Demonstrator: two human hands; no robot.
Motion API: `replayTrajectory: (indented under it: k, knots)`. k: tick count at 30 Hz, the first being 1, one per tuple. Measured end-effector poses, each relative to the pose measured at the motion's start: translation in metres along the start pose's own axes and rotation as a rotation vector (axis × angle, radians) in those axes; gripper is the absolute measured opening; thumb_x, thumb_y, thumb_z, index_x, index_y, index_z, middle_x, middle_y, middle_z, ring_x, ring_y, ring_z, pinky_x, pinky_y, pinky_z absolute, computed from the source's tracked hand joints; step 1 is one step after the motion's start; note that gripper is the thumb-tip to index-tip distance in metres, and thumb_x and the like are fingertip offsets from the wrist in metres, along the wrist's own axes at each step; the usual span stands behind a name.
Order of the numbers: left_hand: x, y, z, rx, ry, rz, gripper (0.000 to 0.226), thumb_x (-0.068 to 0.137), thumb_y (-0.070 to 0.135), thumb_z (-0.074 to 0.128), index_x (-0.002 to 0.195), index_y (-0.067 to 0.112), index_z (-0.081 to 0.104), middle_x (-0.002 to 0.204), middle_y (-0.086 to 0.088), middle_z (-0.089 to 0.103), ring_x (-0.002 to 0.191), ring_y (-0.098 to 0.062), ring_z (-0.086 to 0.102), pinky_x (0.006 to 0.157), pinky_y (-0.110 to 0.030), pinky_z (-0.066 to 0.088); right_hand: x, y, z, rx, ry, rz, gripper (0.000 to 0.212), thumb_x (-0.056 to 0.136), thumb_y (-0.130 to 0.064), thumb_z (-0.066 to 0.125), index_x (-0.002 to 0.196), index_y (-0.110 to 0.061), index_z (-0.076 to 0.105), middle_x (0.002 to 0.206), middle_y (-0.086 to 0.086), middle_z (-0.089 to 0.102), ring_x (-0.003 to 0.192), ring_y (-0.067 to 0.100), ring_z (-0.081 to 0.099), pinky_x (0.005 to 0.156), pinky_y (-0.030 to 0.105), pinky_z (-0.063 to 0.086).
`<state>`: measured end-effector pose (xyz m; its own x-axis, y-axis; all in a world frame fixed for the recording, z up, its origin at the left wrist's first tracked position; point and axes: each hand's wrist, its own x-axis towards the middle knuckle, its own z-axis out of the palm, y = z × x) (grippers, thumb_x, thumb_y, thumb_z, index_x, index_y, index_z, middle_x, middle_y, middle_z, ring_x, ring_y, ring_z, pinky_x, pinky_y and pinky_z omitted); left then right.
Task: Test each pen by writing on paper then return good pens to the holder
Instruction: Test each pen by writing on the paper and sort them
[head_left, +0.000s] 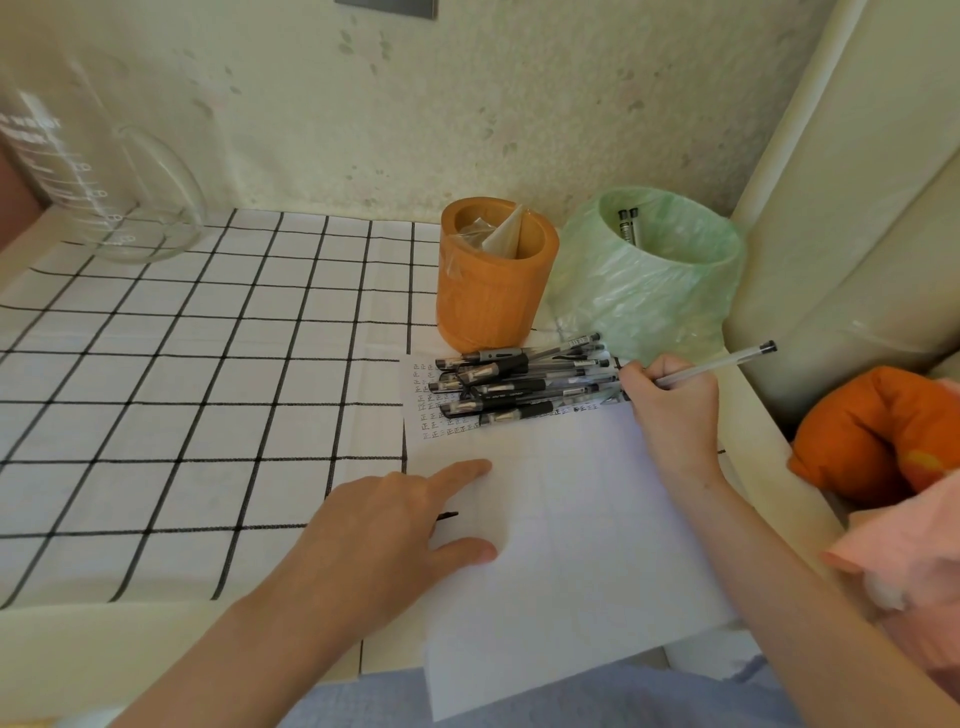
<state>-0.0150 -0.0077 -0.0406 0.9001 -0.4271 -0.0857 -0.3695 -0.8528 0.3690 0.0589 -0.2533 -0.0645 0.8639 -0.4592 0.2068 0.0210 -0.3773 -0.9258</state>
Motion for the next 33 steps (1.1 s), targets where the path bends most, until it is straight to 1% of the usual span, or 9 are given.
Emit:
replayTrajectory:
  k: [3,6,9,11,15,18,22,26,33]
  knots:
    - [-0.0003,-0.0002,0.0001,-0.002,0.007,0.000,0.065,0.080,0.069,0.040,0.137,0.054,0.013,0.072,0.014,0.049,0.087,-0.006,0.057,0.076,-0.023,0.046,-0.0003,-0.0010,0.0008,-0.002,-0.005,-0.003,0.031,0.079,-0.001,0.058,0.055,-0.006,0.038,0.056,0.012,0.031,0.056,0.019,0.025,0.046,0.025,0.021]
    - [-0.0009,0.0003,0.0009,0.003,0.012,0.002,0.065,0.080,0.069,0.040,0.137,0.054,0.013,0.082,0.014,0.057,0.090,-0.007,0.057,0.077,-0.022,0.046,-0.0006,-0.0014,0.0007,0.000,-0.010,0.003,0.034,0.079,-0.002,0.058,0.054,-0.008,0.037,0.056,0.010,0.030,0.055,0.017,0.024,0.047,0.025,0.021]
    - [-0.0011,0.0010,0.0001,0.002,0.008,-0.001,0.065,0.080,0.069,0.040,0.137,0.054,0.012,0.078,0.014,0.054,0.085,-0.006,0.056,0.075,-0.022,0.045,-0.0005,-0.0014,0.0006,0.003,-0.005,-0.004,0.037,0.080,-0.001,0.058,0.053,-0.011,0.034,0.054,0.009,0.028,0.052,0.013,0.024,0.044,0.021,0.022]
    - [-0.0006,0.0006,-0.0001,0.003,0.007,0.000,0.065,0.080,0.069,0.040,0.137,0.054,0.012,0.082,0.013,0.057,0.086,-0.006,0.056,0.076,-0.022,0.046,-0.0003,-0.0011,0.0008,0.006,0.002,-0.007,0.038,0.081,-0.001,0.058,0.053,-0.011,0.034,0.053,0.008,0.029,0.052,0.013,0.023,0.043,0.021,0.022]
    - [-0.0004,0.0005,0.0009,0.003,0.014,0.003,0.065,0.080,0.069,0.040,0.137,0.054,0.012,0.087,0.013,0.059,0.087,-0.006,0.057,0.076,-0.021,0.045,0.0011,0.0009,0.0007,0.010,0.010,-0.007,0.039,0.080,-0.001,0.058,0.052,-0.012,0.034,0.046,-0.002,0.029,0.048,0.009,0.023,0.043,0.020,0.022]
    - [-0.0011,0.0005,0.0009,0.002,0.009,0.004,0.065,0.080,0.069,0.040,0.137,0.054,0.013,0.076,0.014,0.053,0.081,-0.006,0.053,0.074,-0.021,0.045,0.0012,0.0014,-0.0002,0.021,0.009,-0.001,0.033,0.079,-0.003,0.057,0.054,-0.008,0.037,0.053,0.009,0.031,0.052,0.015,0.025,0.044,0.023,0.021]
    - [-0.0003,0.0006,0.0004,-0.002,0.002,0.002,0.065,0.080,0.068,0.041,0.137,0.054,0.013,0.070,0.014,0.047,0.076,-0.005,0.049,0.072,-0.021,0.044,-0.0004,-0.0010,0.0001,-0.009,-0.008,-0.009,0.036,0.079,-0.001,0.058,0.054,-0.010,0.034,0.053,0.007,0.027,0.050,0.010,0.023,0.043,0.021,0.020]
    - [-0.0005,-0.0001,-0.0001,-0.007,0.004,-0.001,0.065,0.081,0.068,0.040,0.137,0.053,0.013,0.070,0.014,0.046,0.079,-0.006,0.051,0.073,-0.021,0.044,-0.0006,-0.0006,-0.0003,0.000,-0.007,-0.008,0.034,0.079,0.000,0.058,0.055,-0.008,0.035,0.055,0.010,0.029,0.053,0.015,0.023,0.043,0.021,0.020]
    - [-0.0011,0.0011,0.0007,-0.015,0.012,0.004,0.065,0.081,0.068,0.040,0.137,0.053,0.013,0.078,0.014,0.053,0.087,-0.007,0.057,0.074,-0.021,0.045,0.0005,0.0005,-0.0006,0.015,-0.011,-0.009,0.038,0.079,-0.001,0.058,0.053,-0.012,0.033,0.053,0.008,0.029,0.051,0.013,0.024,0.044,0.023,0.020]
